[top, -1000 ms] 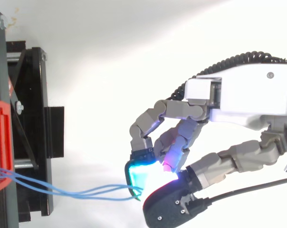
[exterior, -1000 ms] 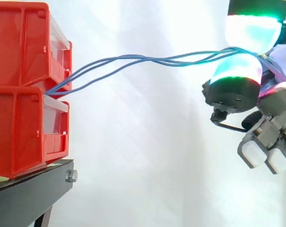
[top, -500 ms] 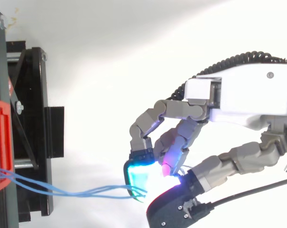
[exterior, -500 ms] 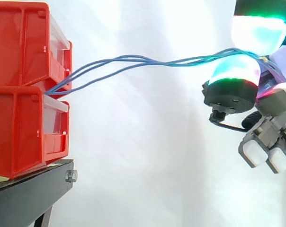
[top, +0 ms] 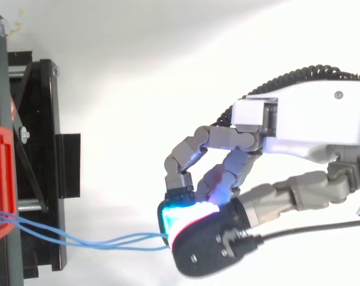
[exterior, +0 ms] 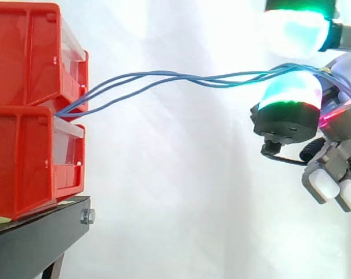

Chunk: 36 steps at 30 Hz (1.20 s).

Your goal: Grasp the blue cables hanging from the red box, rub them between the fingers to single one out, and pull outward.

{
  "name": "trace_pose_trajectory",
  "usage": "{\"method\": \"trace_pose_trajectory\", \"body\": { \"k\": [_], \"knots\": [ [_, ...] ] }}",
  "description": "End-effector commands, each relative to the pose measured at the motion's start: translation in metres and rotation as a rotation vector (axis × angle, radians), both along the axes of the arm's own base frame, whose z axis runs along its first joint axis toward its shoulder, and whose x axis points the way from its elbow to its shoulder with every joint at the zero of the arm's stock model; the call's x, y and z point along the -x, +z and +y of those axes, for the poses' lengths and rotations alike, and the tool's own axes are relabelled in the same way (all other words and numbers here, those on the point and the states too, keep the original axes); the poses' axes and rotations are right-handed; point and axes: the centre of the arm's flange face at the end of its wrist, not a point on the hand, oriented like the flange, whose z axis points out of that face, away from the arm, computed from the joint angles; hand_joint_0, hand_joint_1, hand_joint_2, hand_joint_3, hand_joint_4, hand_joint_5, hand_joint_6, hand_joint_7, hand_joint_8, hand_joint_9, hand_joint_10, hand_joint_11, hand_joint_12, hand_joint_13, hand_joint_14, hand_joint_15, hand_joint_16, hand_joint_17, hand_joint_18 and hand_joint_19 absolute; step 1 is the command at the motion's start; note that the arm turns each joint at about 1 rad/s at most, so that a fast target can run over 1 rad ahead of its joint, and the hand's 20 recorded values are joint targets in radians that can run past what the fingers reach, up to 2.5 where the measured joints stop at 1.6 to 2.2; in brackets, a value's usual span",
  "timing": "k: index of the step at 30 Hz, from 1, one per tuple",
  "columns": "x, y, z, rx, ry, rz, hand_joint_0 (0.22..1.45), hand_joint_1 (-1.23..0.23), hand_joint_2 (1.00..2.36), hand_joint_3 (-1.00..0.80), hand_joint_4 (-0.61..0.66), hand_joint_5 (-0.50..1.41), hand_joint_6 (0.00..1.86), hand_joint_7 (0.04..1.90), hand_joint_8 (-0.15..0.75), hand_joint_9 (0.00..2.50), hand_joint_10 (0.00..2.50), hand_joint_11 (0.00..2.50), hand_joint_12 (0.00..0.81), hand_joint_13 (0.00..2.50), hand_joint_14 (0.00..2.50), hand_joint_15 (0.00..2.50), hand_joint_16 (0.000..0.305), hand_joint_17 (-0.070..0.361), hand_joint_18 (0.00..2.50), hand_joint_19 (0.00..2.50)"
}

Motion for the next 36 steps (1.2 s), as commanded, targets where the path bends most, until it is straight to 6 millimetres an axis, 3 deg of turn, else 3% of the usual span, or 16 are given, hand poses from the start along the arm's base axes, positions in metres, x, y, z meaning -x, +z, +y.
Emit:
{"method": "trace_pose_trajectory", "body": {
  "k": [1, 8, 14, 17, 23, 25, 30, 36],
  "knots": [
    [-0.0002, 0.0000, 0.0007, 0.000, 0.001, -0.001, 0.43, -0.67, 1.00, -0.50, 0.10, -0.14, 0.86, 1.03, 0.279, 1.22, 0.02, 0.63, 0.372, 0.77, 0.02, 0.47, 0.057, 0.129, 0.67, 0.56],
    [-0.0005, 0.0002, -0.0003, -0.007, -0.003, -0.004, 0.44, -0.80, 1.00, -0.50, 0.11, -0.14, 0.86, 1.02, 0.261, 1.22, 0.02, 0.64, 0.361, 0.78, 0.02, 0.47, 0.056, 0.126, 0.69, 0.55],
    [-0.0003, 0.0001, -0.0003, -0.008, -0.003, -0.003, 0.64, -0.79, 1.00, -0.50, 0.03, -0.14, 0.87, 1.12, 0.223, 1.19, 0.02, 0.66, 0.319, 0.76, 0.02, 0.49, 0.046, 0.103, 0.63, 0.59],
    [-0.0005, 0.0002, -0.0001, -0.009, -0.002, -0.004, 0.63, -0.82, 1.01, -0.40, 0.00, -0.14, 0.88, 1.12, 0.228, 1.21, 0.02, 0.66, 0.318, 0.77, 0.02, 0.50, 0.046, 0.103, 0.64, 0.61],
    [-0.0005, -0.0004, -0.0001, -0.014, -0.004, -0.005, 0.61, -0.74, 1.01, -0.38, 0.00, -0.14, 0.87, 1.12, 0.228, 1.23, 0.02, 0.64, 0.315, 0.77, 0.02, 0.50, 0.046, 0.103, 0.64, 0.62],
    [-0.0005, -0.0004, -0.0001, -0.016, -0.005, -0.005, 0.60, -0.72, 1.01, -0.37, -0.02, -0.14, 0.87, 1.12, 0.219, 1.23, 0.02, 0.59, 0.310, 0.75, 0.02, 0.46, 0.046, 0.103, 0.63, 0.60],
    [-0.0005, -0.0004, 0.0009, -0.016, -0.003, -0.005, 0.59, -0.66, 1.01, -0.34, -0.07, -0.12, 0.84, 1.16, 0.196, 0.99, 0.01, 0.14, 0.307, 0.57, 0.01, 0.17, 0.042, 0.095, 0.51, 0.45],
    [-0.0007, 0.0003, -0.0005, -0.014, -0.009, -0.007, 0.58, -0.58, 1.01, -0.27, -0.08, -0.11, 0.82, 1.14, 0.187, 0.94, 0.00, 0.00, 0.315, 0.50, 0.00, 0.10, 0.046, 0.104, 0.43, 0.35]
  ]
}}
